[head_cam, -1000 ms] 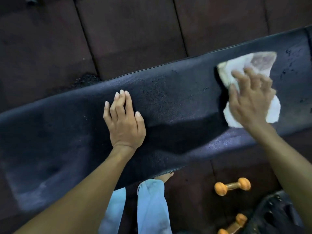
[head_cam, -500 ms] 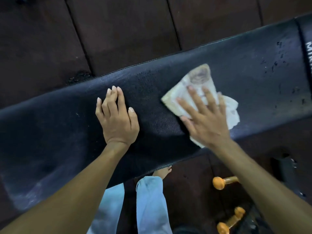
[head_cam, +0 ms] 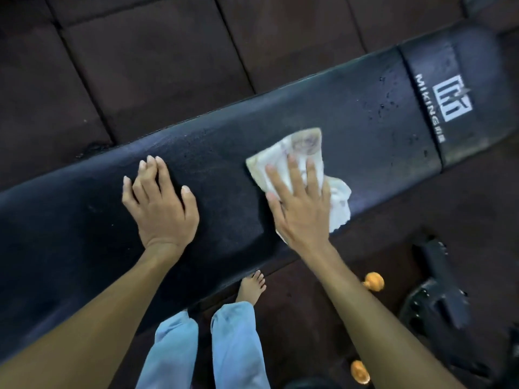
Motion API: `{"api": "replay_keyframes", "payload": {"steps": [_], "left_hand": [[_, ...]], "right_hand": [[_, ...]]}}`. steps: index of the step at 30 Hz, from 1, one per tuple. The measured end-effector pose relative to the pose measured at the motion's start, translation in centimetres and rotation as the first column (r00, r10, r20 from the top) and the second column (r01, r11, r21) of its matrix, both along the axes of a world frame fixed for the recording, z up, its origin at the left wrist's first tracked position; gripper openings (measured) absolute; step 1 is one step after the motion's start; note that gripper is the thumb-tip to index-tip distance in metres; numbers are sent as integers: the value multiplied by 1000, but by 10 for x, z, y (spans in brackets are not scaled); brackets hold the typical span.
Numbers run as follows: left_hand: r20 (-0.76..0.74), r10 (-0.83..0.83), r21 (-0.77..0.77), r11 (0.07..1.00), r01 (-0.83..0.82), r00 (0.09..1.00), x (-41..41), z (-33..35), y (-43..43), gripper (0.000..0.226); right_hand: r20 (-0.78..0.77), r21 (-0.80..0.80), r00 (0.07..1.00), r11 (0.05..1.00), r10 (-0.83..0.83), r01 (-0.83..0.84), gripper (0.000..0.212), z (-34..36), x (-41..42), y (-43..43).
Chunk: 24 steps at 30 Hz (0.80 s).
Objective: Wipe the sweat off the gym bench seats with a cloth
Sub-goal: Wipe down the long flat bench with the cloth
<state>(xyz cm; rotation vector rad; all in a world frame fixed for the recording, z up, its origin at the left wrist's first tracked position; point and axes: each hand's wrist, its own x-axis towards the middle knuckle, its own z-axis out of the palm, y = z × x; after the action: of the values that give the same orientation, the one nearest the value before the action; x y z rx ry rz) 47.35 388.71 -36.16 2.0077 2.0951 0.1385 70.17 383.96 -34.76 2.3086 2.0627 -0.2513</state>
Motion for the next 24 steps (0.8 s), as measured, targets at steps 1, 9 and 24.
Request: {"api": "replay_keyframes", "payload": {"steps": [1, 9, 24], "left_hand": [[-8, 2, -10, 1000, -2, 1000, 1, 1, -1, 63], [183, -52, 104, 994, 33, 982, 76, 23, 11, 54], [-76, -178, 4, 984, 179, 981, 233, -7, 106, 62]], "right_hand": [[13, -1, 998, 998, 61, -61, 48, -1, 13, -17], [49, -99, 917, 911, -396, 399, 52, 3, 173, 23], [-3, 75, 993, 990, -118, 118, 46, -16, 196, 236]]}}
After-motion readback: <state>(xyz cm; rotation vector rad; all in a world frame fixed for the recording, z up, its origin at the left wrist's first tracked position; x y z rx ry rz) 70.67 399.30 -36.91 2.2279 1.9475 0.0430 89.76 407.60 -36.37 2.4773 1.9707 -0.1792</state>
